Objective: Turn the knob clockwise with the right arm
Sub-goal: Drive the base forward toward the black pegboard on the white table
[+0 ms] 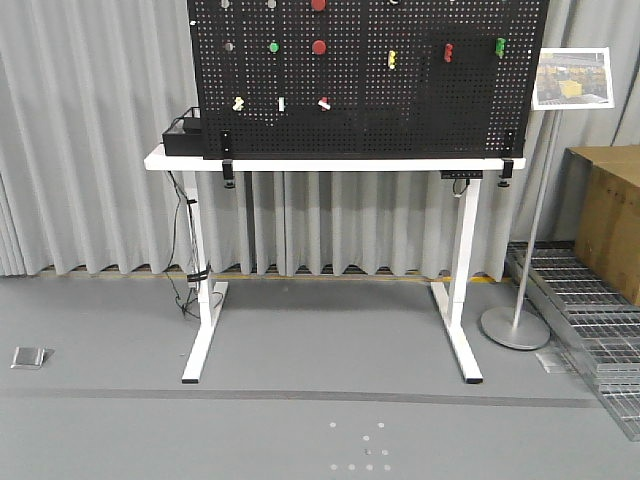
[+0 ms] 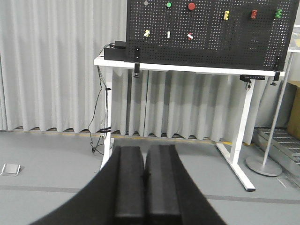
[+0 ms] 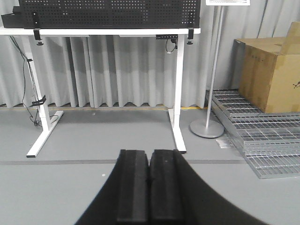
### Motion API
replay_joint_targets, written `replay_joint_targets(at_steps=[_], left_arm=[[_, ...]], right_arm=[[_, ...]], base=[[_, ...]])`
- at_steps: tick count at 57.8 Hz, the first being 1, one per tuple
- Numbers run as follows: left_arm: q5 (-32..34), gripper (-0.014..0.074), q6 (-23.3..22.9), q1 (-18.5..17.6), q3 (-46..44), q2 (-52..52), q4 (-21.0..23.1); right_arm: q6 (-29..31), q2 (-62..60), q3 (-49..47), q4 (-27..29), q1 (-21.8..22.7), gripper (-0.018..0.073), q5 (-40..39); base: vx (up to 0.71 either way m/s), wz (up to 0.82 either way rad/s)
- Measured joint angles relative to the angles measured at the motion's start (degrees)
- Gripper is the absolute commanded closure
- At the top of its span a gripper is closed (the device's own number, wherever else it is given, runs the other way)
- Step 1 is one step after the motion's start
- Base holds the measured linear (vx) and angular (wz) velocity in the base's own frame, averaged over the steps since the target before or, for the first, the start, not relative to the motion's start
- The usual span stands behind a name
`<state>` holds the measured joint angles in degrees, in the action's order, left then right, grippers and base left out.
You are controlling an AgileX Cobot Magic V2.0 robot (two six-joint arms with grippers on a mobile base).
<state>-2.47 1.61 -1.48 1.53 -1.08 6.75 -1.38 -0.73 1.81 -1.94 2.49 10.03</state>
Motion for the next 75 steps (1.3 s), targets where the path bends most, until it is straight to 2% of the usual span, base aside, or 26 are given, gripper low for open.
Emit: replay_joint_targets(at_steps=[47, 75], left_arm=[[0.0, 0.0603, 0.0, 0.0, 0.0, 0.0, 0.0], [0.0, 0.0603, 0.0, 0.0, 0.0, 0.0, 0.0]], right_arm=[[0.0, 0.0, 0.0, 0.0, 0.0, 0.0568, 0.0], [0.0, 0.0, 0.0, 0.0, 0.0, 0.0568, 0.0]], base=[[0.01, -0.01], [0.26, -0.04]])
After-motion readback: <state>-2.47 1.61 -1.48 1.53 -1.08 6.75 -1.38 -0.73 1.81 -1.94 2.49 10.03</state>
